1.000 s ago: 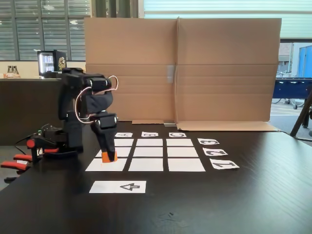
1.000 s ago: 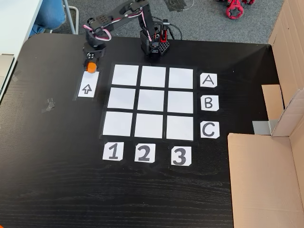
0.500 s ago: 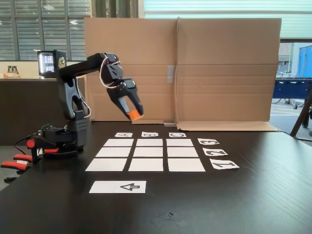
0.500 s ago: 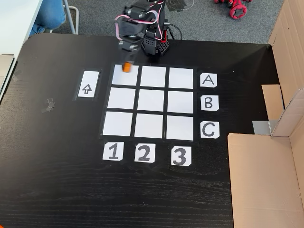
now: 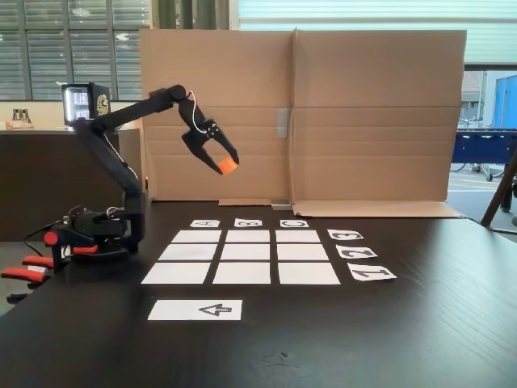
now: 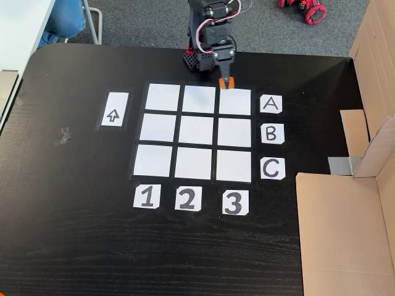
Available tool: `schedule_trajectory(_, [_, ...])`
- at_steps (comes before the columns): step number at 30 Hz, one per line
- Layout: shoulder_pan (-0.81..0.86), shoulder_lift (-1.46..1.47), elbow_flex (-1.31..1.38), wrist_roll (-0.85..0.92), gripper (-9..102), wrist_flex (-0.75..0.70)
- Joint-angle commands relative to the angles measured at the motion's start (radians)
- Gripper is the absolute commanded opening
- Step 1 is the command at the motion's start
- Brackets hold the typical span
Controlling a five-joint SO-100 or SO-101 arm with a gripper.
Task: Pick up the round, orange token and place it in the grid on square B3.
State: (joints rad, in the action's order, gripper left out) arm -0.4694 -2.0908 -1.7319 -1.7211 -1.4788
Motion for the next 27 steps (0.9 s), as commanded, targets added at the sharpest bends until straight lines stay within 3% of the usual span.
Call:
schedule_trajectory(1, [-0.029, 0.057, -0.006, -0.012, -1, 0.057])
schedule_trajectory(17, [-0.034, 0.413, -0.028, -0.035, -1, 0.311])
schedule_trajectory(27, [-0.028, 0.609, -0.015, -0.083, -1, 0.380])
